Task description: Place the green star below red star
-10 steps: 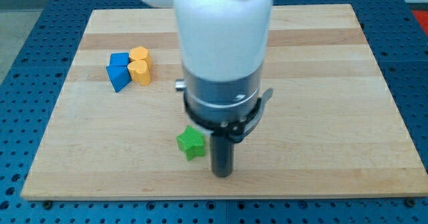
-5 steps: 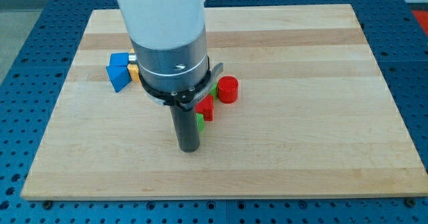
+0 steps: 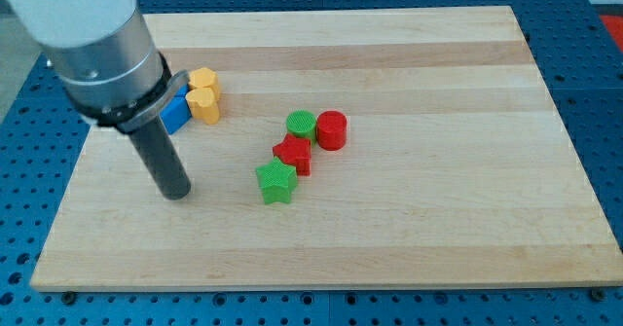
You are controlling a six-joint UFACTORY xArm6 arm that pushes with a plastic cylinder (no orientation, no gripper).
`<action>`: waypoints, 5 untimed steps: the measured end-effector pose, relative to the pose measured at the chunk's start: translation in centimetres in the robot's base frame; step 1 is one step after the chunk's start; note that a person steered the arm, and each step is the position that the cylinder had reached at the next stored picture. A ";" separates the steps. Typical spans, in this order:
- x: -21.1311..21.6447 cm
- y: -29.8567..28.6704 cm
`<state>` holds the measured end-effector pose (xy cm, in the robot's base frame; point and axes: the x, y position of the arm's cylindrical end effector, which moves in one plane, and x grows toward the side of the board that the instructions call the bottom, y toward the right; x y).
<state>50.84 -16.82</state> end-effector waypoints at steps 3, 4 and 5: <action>0.2 1.7; 1.6 2.2; 1.9 2.7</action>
<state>52.77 -14.14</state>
